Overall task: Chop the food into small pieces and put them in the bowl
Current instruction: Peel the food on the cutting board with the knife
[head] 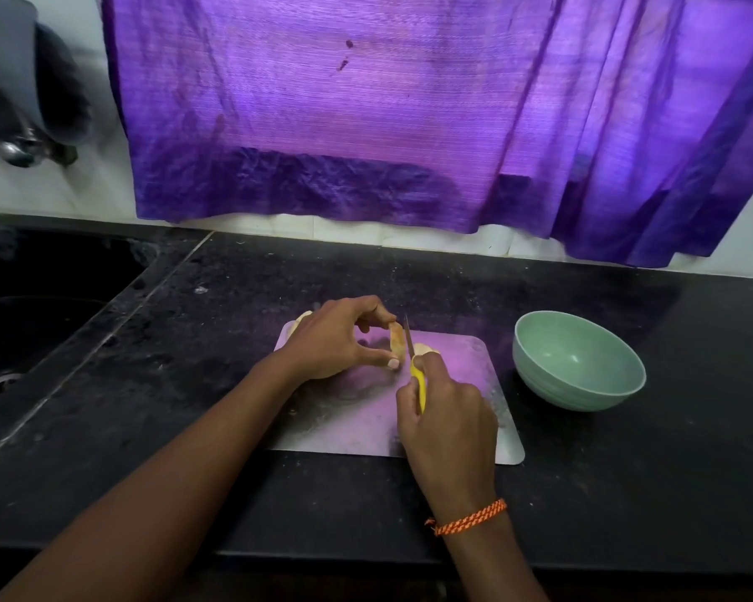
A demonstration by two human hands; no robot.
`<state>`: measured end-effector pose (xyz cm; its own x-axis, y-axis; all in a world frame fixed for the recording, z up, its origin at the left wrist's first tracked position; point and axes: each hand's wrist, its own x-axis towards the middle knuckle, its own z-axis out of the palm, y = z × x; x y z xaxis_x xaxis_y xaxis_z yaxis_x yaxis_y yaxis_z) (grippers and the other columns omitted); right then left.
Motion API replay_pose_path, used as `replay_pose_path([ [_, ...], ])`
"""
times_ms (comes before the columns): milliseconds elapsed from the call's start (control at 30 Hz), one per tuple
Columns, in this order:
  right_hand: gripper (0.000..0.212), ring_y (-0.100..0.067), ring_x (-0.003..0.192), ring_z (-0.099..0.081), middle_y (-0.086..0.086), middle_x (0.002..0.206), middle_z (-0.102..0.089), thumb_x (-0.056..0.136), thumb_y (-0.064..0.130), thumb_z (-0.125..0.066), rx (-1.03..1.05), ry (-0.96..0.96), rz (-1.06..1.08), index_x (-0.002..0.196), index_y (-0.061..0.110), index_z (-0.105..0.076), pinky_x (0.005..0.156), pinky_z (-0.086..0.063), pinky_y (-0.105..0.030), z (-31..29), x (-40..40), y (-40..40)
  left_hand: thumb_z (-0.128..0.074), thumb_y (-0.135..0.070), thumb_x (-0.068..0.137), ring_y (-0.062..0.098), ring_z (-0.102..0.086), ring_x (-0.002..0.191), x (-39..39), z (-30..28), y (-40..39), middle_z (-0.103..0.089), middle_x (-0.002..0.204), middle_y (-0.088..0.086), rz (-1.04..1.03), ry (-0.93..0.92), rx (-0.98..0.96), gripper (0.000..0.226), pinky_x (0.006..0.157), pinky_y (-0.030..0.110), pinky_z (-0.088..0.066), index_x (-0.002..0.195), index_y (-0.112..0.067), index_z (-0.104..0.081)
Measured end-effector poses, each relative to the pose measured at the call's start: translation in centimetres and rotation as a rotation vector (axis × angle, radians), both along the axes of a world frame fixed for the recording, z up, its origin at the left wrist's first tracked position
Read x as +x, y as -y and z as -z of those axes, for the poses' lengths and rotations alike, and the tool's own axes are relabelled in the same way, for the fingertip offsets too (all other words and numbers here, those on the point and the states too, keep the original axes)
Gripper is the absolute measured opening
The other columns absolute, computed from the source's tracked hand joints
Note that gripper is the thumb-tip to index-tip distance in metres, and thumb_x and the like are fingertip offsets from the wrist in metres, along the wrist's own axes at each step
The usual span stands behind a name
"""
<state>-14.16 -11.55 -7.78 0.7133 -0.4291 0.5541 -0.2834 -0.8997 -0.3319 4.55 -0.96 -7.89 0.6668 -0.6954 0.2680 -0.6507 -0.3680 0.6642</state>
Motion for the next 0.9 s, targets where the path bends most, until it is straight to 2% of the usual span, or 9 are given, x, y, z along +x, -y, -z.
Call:
replay_pose_path([
  [100,0.025,-0.014,0.049,-0.032,0.008,0.057,-0.035,0.088,0.024,-0.072,-0.005,-0.018,-0.013,0.111,0.016,-0.066,0.045,-0.014,-0.022,0.0,0.0,-0.1,-0.092,-0.060,0.072,-0.004,-0.063,0.103,0.1,0.2,0.1,-0.072,0.111,-0.027,-0.018,0.010,0.013,0.047,0.085,0.038,-0.060,0.110,-0.045,-0.071],
  [233,0.025,-0.011,0.049,-0.030,0.009,0.057,-0.034,0.086,0.022,-0.076,0.006,-0.033,-0.033,0.109,0.015,-0.069,0.047,-0.006,-0.015,-0.1,-0.3,-0.2,-0.091,-0.060,0.074,-0.001,-0.063,0.102,0.1,0.3,0.1,-0.072,0.112,-0.025,-0.018,0.021,0.009,0.045,0.082,0.037,-0.059,0.111,-0.044,-0.071],
  [400,0.027,-0.011,0.048,-0.029,0.008,0.056,-0.032,0.083,0.019,-0.076,0.027,-0.024,-0.074,0.109,0.014,-0.072,0.050,-0.005,-0.012,-0.1,-0.8,-0.3,-0.091,-0.058,0.075,0.001,-0.064,0.102,0.0,0.2,0.3,-0.072,0.111,-0.023,-0.022,0.029,0.009,0.044,0.083,0.036,-0.059,0.111,-0.041,-0.072],
  [467,0.024,-0.013,0.050,-0.032,0.007,0.058,-0.035,0.086,0.020,-0.074,0.019,-0.028,-0.069,0.110,0.015,-0.071,0.048,-0.009,-0.014,0.0,-0.6,0.0,-0.091,-0.056,0.075,0.000,-0.063,0.102,0.0,0.3,0.3,-0.072,0.110,-0.024,-0.023,0.031,0.007,0.043,0.085,0.040,-0.059,0.111,-0.041,-0.073],
  [533,0.025,-0.015,0.059,-0.038,0.003,0.066,-0.044,0.095,0.025,-0.065,0.017,-0.075,-0.065,0.118,0.018,-0.066,0.048,-0.020,-0.023,0.0,-0.2,0.5,-0.092,-0.056,0.074,-0.001,-0.063,0.102,-0.1,0.2,0.4,-0.072,0.110,-0.025,-0.016,0.041,0.007,0.044,0.086,0.043,-0.059,0.112,-0.042,-0.074],
  [600,0.030,-0.018,0.072,-0.042,-0.002,0.081,-0.057,0.102,0.030,-0.052,0.078,-0.150,-0.088,0.130,0.023,-0.060,0.060,-0.030,-0.031,-0.2,0.3,1.1,-0.091,-0.058,0.074,-0.002,-0.063,0.102,-0.1,0.2,0.4,-0.072,0.111,-0.026,-0.012,0.052,0.015,0.046,0.086,0.043,-0.059,0.114,-0.043,-0.074],
  [667,0.033,-0.019,0.077,-0.041,-0.004,0.091,-0.062,0.103,0.032,-0.048,0.124,-0.167,-0.090,0.134,0.025,-0.058,0.065,-0.032,-0.032,-0.2,0.3,1.3,-0.091,-0.059,0.073,-0.002,-0.063,0.102,-0.1,0.1,0.4,-0.072,0.111,-0.026,-0.022,0.048,0.021,0.047,0.085,0.043,-0.059,0.114,-0.043,-0.074],
  [833,0.035,-0.020,0.069,-0.051,-0.004,0.079,-0.063,0.102,0.032,-0.050,0.089,-0.101,-0.010,0.134,0.022,-0.057,0.058,-0.045,-0.035,-0.3,-0.3,0.6,-0.094,-0.054,0.073,-0.002,-0.063,0.100,-0.2,-0.1,0.3,-0.074,0.110,-0.022,-0.018,0.028,0.006,0.044,0.075,0.029,-0.051,0.111,-0.040,-0.075],
  [900,0.030,-0.020,0.063,-0.054,-0.002,0.069,-0.060,0.100,0.030,-0.054,0.099,-0.048,-0.011,0.128,0.021,-0.060,0.054,-0.050,-0.036,-0.3,-0.4,0.4,-0.094,-0.055,0.073,-0.001,-0.063,0.099,-0.2,0.0,0.3,-0.074,0.111,-0.022,-0.021,0.036,0.004,0.045,0.076,0.030,-0.052,0.111,-0.040,-0.075],
])
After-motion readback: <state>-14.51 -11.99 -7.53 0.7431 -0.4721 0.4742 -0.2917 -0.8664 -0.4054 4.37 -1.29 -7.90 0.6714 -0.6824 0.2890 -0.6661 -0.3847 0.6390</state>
